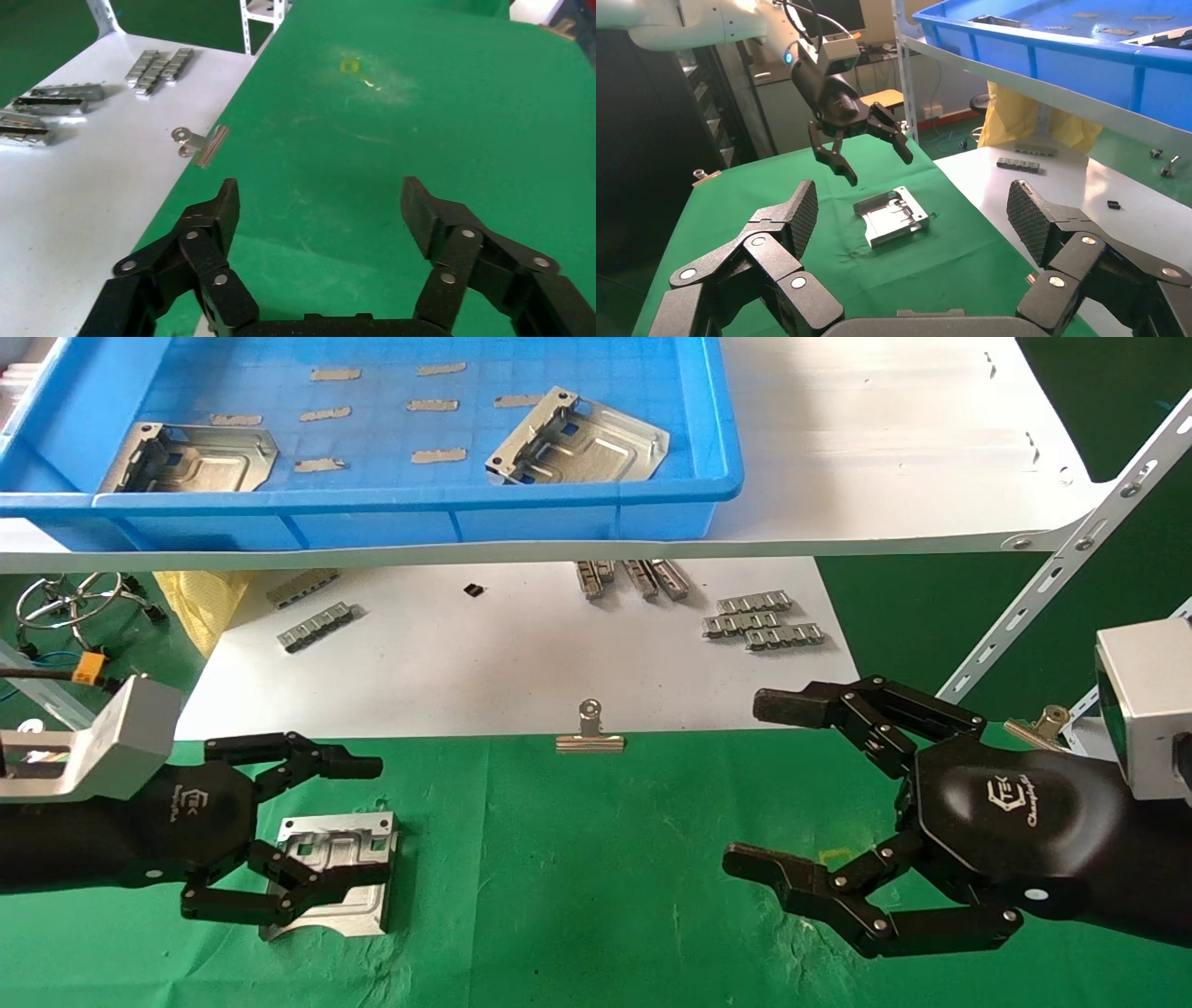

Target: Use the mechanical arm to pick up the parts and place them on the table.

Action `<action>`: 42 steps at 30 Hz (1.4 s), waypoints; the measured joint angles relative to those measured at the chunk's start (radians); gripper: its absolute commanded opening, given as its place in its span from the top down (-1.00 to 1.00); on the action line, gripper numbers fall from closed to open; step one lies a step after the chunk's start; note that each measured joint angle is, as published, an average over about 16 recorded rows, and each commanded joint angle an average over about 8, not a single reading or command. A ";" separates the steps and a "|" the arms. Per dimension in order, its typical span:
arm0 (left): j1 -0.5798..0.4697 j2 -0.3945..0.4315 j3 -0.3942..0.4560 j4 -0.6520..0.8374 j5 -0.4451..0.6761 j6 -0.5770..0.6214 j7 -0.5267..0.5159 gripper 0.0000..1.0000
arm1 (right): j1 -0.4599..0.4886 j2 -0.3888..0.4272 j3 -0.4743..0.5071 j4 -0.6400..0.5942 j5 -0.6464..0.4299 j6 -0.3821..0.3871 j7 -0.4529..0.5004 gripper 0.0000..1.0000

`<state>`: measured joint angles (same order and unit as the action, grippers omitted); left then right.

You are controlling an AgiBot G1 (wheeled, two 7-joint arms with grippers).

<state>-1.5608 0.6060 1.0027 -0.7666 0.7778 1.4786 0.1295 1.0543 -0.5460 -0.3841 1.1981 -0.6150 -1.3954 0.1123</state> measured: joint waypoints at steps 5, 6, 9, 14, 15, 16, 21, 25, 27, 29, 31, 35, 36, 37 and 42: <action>0.007 0.004 -0.007 0.018 -0.026 0.023 -0.005 -1.00 | 0.000 0.000 0.000 0.000 0.000 0.000 0.000 -1.00; 0.009 0.004 -0.010 0.019 -0.030 0.027 -0.006 -1.00 | 0.000 0.000 0.000 0.000 0.000 0.000 0.000 -1.00; 0.014 0.004 -0.017 0.010 -0.028 0.023 -0.009 -1.00 | 0.000 0.000 0.000 0.000 0.000 0.000 0.000 -1.00; 0.030 0.003 -0.044 -0.018 -0.021 0.015 -0.021 -1.00 | 0.000 0.000 0.000 0.000 0.000 0.000 0.000 -1.00; 0.035 0.003 -0.052 -0.025 -0.021 0.014 -0.024 -1.00 | 0.000 0.000 0.000 0.000 0.000 0.000 0.000 -1.00; 0.041 0.003 -0.061 -0.032 -0.020 0.014 -0.028 -1.00 | 0.000 0.000 0.000 0.000 0.000 0.000 0.000 -1.00; 0.078 0.003 -0.115 -0.070 -0.024 0.015 -0.052 -1.00 | 0.000 0.000 0.000 0.000 0.000 0.000 0.000 -1.00; 0.110 0.003 -0.162 -0.105 -0.025 0.015 -0.072 -1.00 | 0.000 0.000 0.000 0.000 0.000 0.000 0.000 -1.00; 0.126 0.003 -0.187 -0.123 -0.026 0.015 -0.083 -1.00 | 0.000 0.000 0.000 0.000 0.000 0.000 0.000 -1.00; 0.142 0.004 -0.211 -0.141 -0.027 0.015 -0.093 -1.00 | 0.000 0.000 0.000 0.000 0.000 0.000 0.000 -1.00; 0.158 0.004 -0.235 -0.158 -0.028 0.015 -0.104 -1.00 | 0.000 0.000 0.000 0.000 0.000 0.000 0.000 -1.00; 0.191 0.004 -0.283 -0.194 -0.030 0.016 -0.125 -1.00 | 0.000 0.000 0.000 0.000 0.000 0.000 0.000 -1.00; 0.199 0.004 -0.295 -0.203 -0.031 0.016 -0.130 -1.00 | 0.000 0.000 0.000 0.000 0.000 0.000 0.000 -1.00; 0.207 0.004 -0.307 -0.211 -0.031 0.016 -0.135 -1.00 | 0.000 0.000 0.000 0.000 0.000 0.000 0.000 -1.00; 0.247 0.004 -0.367 -0.256 -0.033 0.016 -0.162 -1.00 | 0.000 0.000 0.000 0.000 0.000 0.000 0.000 -1.00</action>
<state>-1.3135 0.6100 0.6354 -1.0226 0.7444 1.4944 -0.0324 1.0542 -0.5459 -0.3840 1.1980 -0.6149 -1.3955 0.1122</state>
